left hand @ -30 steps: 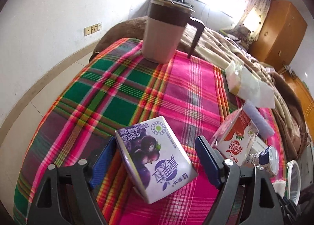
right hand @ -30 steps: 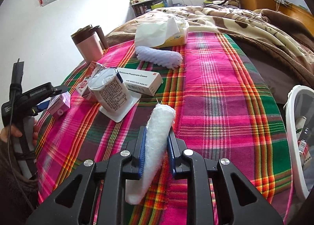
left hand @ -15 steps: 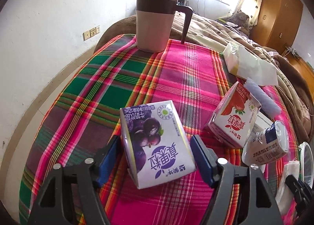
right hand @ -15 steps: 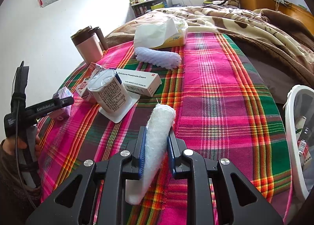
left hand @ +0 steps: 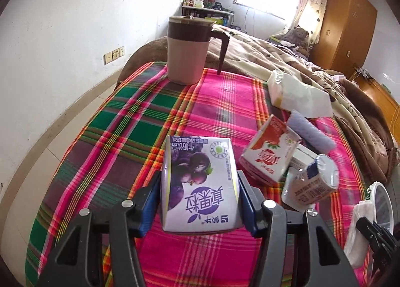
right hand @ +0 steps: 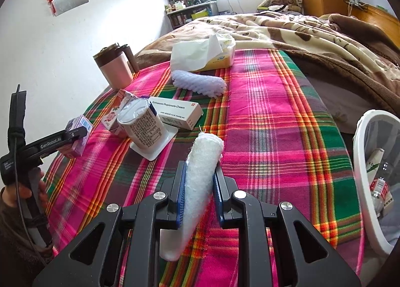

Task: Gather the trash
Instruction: 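Carry the carton with the left tool while the right tool carries the towel over the wastebasket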

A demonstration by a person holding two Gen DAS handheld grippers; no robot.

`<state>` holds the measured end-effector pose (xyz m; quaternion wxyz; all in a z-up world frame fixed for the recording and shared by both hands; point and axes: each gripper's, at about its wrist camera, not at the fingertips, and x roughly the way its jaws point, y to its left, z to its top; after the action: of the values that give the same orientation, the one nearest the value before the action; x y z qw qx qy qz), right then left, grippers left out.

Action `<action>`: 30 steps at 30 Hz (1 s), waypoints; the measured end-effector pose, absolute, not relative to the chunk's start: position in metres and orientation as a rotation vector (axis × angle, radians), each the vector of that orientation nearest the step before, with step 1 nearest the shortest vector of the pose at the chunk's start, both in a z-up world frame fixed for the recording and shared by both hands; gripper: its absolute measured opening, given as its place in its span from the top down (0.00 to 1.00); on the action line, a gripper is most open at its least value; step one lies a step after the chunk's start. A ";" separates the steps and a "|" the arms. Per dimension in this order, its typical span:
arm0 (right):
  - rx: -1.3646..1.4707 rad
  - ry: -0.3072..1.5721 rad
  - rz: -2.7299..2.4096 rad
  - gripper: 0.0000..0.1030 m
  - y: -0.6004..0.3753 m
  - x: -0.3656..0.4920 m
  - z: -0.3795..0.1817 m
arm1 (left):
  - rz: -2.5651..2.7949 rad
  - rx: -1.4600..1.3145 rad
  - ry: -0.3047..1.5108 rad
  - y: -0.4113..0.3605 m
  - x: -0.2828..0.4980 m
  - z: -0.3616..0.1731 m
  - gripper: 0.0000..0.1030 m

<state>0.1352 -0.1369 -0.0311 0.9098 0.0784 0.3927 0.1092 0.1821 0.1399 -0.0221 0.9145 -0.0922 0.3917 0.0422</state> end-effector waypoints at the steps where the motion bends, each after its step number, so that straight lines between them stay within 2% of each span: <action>1: 0.160 0.804 0.224 0.80 -0.138 0.133 -0.029 | 0.076 -0.181 0.798 0.136 0.179 -0.019 0.43; 30: 0.216 0.650 0.125 0.80 -0.215 0.091 0.019 | -0.246 -0.078 0.647 -0.007 0.113 0.045 0.43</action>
<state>0.0906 -0.2148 0.0186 0.9400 0.1056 0.3184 0.0615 0.1135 -0.0069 0.0454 0.9400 -0.0381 0.3169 -0.1205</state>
